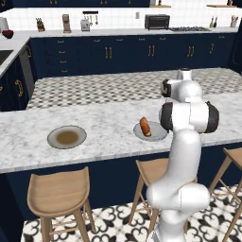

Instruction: Place one bun and one sausage from the bowl on each plate.

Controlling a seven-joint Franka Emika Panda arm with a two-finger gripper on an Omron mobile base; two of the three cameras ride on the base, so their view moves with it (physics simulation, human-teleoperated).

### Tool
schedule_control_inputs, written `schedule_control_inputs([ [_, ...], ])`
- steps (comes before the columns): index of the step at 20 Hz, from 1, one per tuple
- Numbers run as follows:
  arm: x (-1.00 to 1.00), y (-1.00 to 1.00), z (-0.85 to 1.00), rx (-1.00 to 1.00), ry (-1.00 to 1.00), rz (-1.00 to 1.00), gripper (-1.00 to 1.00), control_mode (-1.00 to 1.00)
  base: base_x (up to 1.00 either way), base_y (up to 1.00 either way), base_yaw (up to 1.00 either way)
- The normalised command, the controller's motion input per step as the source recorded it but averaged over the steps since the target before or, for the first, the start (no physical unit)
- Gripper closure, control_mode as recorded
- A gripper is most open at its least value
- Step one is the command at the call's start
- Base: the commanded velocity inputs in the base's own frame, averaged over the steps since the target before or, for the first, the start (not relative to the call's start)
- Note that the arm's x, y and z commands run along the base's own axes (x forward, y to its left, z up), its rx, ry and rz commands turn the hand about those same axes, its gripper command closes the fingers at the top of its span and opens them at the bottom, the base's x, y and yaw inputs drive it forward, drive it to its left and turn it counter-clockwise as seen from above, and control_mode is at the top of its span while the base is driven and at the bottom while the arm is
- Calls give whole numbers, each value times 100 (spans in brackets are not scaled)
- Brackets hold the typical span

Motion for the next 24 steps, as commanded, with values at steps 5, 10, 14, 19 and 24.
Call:
schedule_control_inputs([
  [5, -98, 100, 2, 0, -2, 5, 100, -100, 0, 0, 0],
  [10, -49, 98, 18, 0, -4, 6, 100, -100, 0, 0, 0],
  [14, 51, 37, 0, 0, 3, 4, 100, -100, 0, 0, 0],
  [19, 73, 0, -3, 4, 11, 0, 100, -100, 0, 0, 0],
  [24, 41, -1, -33, 9, 13, 0, 100, -100, 0, 0, 0],
])
